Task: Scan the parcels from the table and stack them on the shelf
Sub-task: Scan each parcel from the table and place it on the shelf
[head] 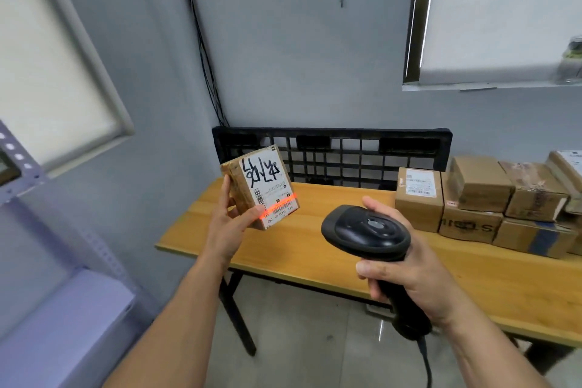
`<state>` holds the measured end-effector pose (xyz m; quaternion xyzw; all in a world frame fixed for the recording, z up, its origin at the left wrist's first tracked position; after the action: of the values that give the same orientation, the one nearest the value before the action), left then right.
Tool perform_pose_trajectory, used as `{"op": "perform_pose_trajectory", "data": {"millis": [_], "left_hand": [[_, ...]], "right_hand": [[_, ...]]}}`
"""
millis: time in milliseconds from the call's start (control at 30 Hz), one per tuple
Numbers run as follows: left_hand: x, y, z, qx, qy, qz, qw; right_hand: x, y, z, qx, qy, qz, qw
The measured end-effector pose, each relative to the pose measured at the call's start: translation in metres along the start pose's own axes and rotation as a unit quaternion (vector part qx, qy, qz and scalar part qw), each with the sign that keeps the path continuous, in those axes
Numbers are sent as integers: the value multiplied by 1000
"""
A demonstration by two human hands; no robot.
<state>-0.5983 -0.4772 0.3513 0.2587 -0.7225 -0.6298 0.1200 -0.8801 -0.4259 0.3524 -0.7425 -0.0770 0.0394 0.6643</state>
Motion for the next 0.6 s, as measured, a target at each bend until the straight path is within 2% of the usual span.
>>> {"op": "perform_pose_trajectory", "data": {"millis": [400, 600], "left_hand": [[-152, -20, -21, -42, 88, 53, 994], [-188, -29, -21, -68, 72, 52, 994]], "right_hand": [[141, 1, -8, -4, -49, 13, 999], [198, 8, -7, 19, -79, -7, 997]]}}
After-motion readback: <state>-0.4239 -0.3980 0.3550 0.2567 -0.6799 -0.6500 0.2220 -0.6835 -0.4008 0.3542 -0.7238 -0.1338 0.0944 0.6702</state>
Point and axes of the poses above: each hand's wrist, its own z-axis away from the middle knuckle, its own x-axis out of the palm, y = z × x, the point moved 4 cm from there along -z, towards the middle knuckle, and after that the axes turned 13 degrees about y, right-handed, at the moved point
